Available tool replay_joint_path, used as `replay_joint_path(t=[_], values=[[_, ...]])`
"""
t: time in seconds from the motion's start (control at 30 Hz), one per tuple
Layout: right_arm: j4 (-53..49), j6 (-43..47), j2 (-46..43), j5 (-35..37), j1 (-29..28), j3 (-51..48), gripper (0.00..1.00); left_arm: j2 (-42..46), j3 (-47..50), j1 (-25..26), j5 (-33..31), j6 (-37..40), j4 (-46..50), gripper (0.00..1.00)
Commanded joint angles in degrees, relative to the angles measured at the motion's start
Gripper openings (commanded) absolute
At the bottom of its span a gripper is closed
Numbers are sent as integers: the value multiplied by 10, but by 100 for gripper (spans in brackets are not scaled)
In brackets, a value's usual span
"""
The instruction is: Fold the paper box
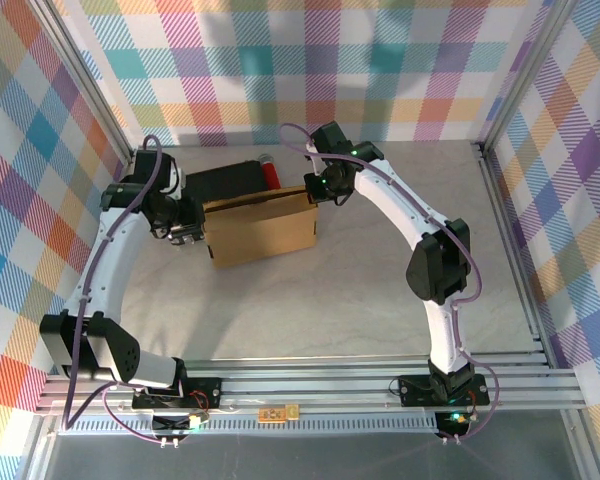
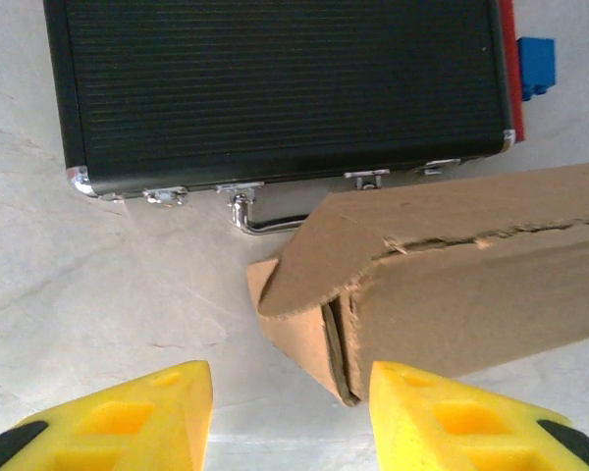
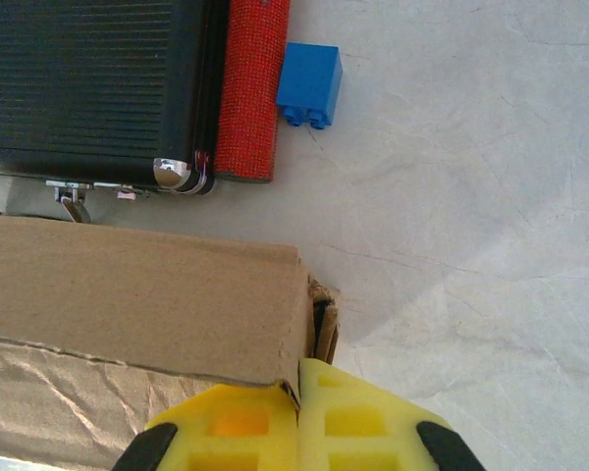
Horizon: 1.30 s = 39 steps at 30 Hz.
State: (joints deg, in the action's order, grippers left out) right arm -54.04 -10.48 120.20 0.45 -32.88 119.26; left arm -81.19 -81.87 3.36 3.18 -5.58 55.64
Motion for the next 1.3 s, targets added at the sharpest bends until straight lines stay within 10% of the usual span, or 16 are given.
replay_joint_path(t=[0.0,0.43,1.27], values=[[-79,7,27,-1,-5,-6,0,-12,-9,5,-19,41,-35,45],[-80,7,30,2,-5,-3,0,-63,-40,5,25,11,-39,11],[-99,13,48,12,-10,22,0,-136,-181,14,104,-124,159,0]])
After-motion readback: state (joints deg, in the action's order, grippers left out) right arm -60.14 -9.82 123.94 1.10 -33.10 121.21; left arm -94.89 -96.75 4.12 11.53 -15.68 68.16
